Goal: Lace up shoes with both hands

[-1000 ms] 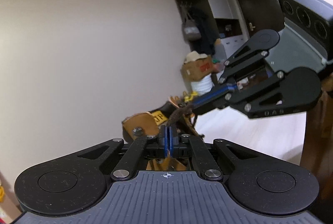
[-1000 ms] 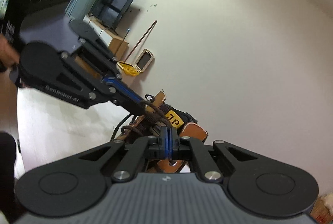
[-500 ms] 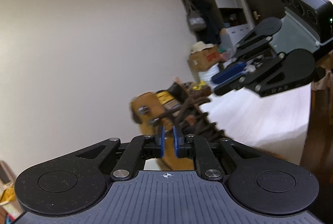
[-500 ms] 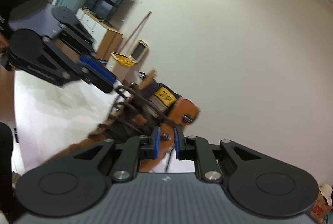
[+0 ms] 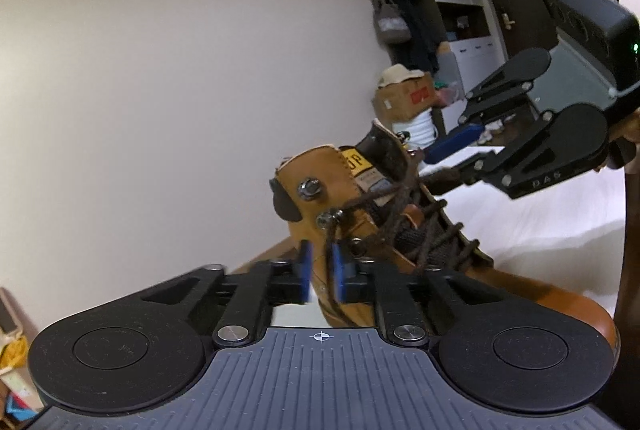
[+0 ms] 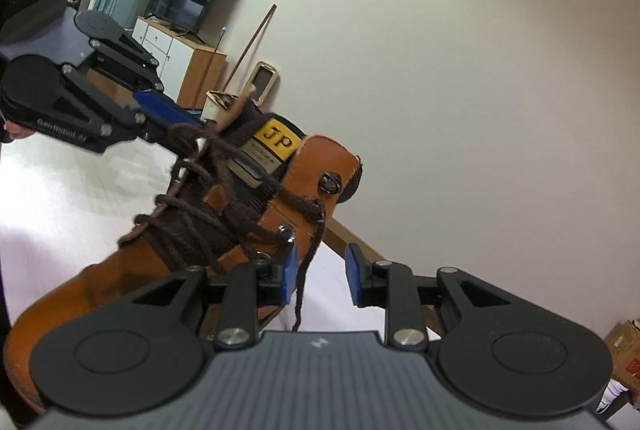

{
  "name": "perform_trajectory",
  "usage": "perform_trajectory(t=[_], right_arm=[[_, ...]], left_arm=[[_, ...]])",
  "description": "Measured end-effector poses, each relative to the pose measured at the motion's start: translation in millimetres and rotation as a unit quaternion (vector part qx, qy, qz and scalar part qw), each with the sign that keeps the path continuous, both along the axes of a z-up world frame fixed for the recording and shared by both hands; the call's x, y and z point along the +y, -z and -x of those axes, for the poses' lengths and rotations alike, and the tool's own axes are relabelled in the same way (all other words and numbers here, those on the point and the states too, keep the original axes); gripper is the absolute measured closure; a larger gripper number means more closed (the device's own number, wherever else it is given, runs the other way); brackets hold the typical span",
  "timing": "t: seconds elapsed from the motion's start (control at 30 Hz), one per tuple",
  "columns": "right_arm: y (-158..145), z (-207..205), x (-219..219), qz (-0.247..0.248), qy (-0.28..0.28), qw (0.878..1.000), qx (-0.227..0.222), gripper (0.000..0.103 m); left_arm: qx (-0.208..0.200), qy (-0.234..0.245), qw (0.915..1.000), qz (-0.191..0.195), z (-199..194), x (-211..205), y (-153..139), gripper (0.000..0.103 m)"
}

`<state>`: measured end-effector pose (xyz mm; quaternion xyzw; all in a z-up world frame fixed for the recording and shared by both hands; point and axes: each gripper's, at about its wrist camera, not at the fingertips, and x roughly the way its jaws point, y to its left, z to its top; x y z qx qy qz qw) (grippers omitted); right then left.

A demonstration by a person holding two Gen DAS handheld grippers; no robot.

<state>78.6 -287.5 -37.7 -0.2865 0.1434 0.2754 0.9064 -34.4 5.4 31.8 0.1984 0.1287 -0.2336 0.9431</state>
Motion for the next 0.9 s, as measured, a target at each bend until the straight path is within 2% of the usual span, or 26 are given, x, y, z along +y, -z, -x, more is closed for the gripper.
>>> perform_trajectory(t=[0.07,0.23,0.4,0.43,0.5,0.53,0.67,0.8,0.9], right_arm=[[1.6,-6.2,-2.2,-0.008,0.000,1.000,0.008,0.073],[8.4,-28.5,-16.9,-0.064,0.002,0.996,0.066,0.073],[16.8,-42.3,-19.2,-0.078,-0.017,0.994,0.077,0.078],[19.4,-45.7,-20.5,-0.081,-0.019,0.993,0.081,0.082],[23.2,-50.8,-23.9,-0.092,-0.024,0.991,0.092,0.097],[24.5,-52.6,-25.3,-0.100,-0.025,0.990,0.100,0.101],[28.1,-55.2,-31.2,-0.098,0.025,0.988,0.118,0.102],[36.0,-38.7,-55.3,-0.105,0.059,0.977,0.174,0.102],[38.4,-18.7,-65.6,-0.118,0.057,0.968,0.215,0.103]], left_arm=[[-0.001,0.000,1.0000,-0.004,-0.5,-0.9,1.1,0.100],[0.000,-0.005,0.9999,-0.010,-1.5,-0.1,2.9,0.101],[-0.001,-0.006,0.9999,-0.010,-2.6,0.3,4.1,0.101],[0.000,-0.007,0.9999,-0.009,-2.6,1.0,4.8,0.101],[0.003,-0.008,0.9999,-0.006,-2.1,3.2,6.2,0.101],[0.007,-0.009,0.9999,-0.006,-2.2,4.4,7.1,0.101],[0.034,-0.020,0.9990,-0.019,2.9,12.9,18.6,0.101],[0.053,-0.013,0.9985,0.005,22.2,21.2,24.6,0.102],[0.056,-0.011,0.9981,0.023,25.9,21.8,23.5,0.102]])
